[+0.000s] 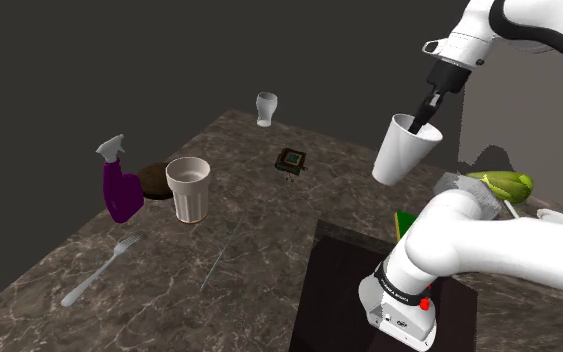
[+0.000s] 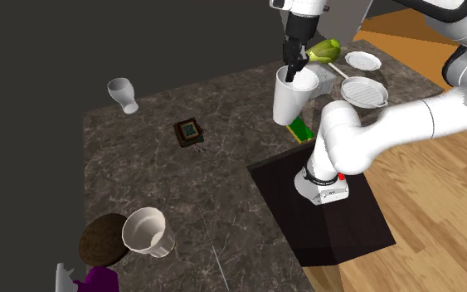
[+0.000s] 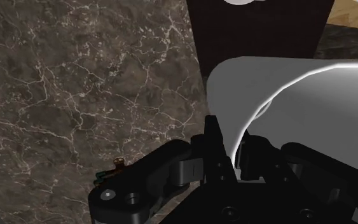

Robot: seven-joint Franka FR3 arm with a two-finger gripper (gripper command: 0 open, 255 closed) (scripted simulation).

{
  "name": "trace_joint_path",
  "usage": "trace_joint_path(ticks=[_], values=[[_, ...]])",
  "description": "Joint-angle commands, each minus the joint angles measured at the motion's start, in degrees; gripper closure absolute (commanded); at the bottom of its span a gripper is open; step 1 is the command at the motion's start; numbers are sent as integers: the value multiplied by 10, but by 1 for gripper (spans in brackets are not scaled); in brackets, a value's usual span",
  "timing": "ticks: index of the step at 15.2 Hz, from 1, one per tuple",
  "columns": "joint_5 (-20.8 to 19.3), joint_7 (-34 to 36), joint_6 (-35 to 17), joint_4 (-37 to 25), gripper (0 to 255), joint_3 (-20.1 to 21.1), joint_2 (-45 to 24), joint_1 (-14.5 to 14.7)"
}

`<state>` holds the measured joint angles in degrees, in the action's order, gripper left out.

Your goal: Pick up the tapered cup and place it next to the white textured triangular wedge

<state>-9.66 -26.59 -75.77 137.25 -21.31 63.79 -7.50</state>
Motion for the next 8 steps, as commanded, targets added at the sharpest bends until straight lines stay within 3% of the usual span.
trace_joint_path(ticks=[1,8], values=[[-23,-23,23,-5,255,-20,18,-10],[-107,-107,92,-44,255,-89,63,-35]])
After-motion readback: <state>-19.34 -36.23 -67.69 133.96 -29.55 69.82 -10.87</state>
